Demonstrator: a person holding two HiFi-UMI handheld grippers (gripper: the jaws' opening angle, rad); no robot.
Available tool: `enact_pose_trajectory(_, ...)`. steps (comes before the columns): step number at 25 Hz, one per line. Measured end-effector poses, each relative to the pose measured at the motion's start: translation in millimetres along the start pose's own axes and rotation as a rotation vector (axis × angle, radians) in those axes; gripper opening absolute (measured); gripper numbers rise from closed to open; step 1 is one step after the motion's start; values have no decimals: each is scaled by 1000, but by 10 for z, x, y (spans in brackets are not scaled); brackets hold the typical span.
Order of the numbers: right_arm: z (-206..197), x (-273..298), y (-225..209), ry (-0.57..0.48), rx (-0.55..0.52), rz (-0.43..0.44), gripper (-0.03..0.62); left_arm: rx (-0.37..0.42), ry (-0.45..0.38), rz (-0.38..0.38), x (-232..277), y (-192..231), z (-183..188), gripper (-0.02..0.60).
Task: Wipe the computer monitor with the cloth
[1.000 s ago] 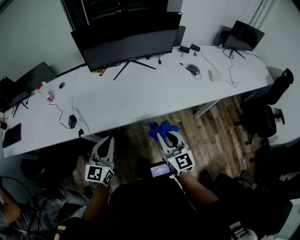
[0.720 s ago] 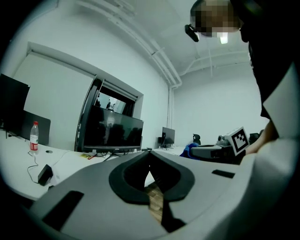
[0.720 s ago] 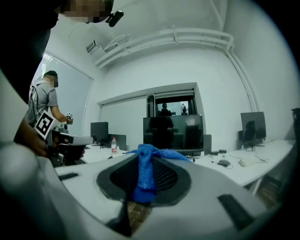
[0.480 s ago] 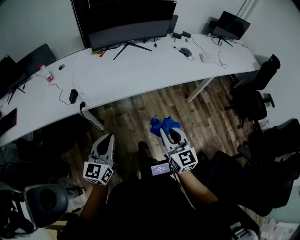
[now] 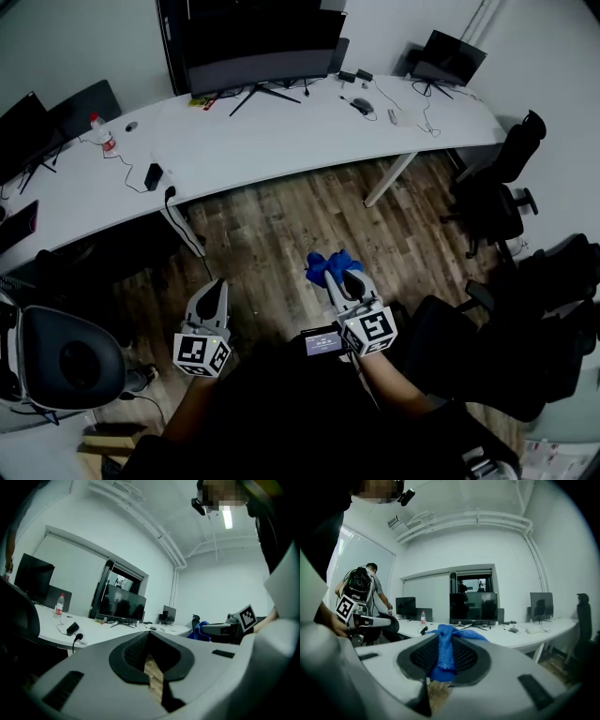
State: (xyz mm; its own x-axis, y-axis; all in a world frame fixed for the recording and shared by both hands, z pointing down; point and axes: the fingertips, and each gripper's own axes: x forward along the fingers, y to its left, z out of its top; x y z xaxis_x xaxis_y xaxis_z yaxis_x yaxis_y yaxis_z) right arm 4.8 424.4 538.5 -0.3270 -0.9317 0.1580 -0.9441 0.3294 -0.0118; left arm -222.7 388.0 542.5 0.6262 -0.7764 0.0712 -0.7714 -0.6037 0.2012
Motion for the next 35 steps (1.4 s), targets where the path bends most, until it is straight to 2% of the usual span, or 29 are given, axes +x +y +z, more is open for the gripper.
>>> enact_pose_trajectory(4,34,-128,-27,-12,-18,28,72,26,-35,42,-90,-98,139,-6)
enact_pose_trajectory(7,65,-328,-78,-27,-22,52,72,32,-23,66,-115,-255,173,-6)
enact_pose_trajectory(10,11,-628,-203,-22,-12,65,72,36,-2,90,-126,-483,80,-6)
enact_pose_trajectory(13,-144,-950,-435,-17,21,32,72,22,32,102,-118,-745,-83,-6)
enact_pose_trajectory(17,-314,-1228,-653,-20,49,-27,72,32,48,87,-128,-1079,-166,-6)
enact_pose_trajectory(23,-380,-1331,-631,-15,55,-1,72,33,69,18,-130,-1357,-232,-6)
enact_pose_trajectory(28,-265,-1326,-613,-24,62,-30,72,29,58,-22,-57,-1357,-216,-6)
enact_pose_trajectory(35,-165,-1275,-482,-5,36,-54,72,50,-32,-7,-153,-1276,44,-6)
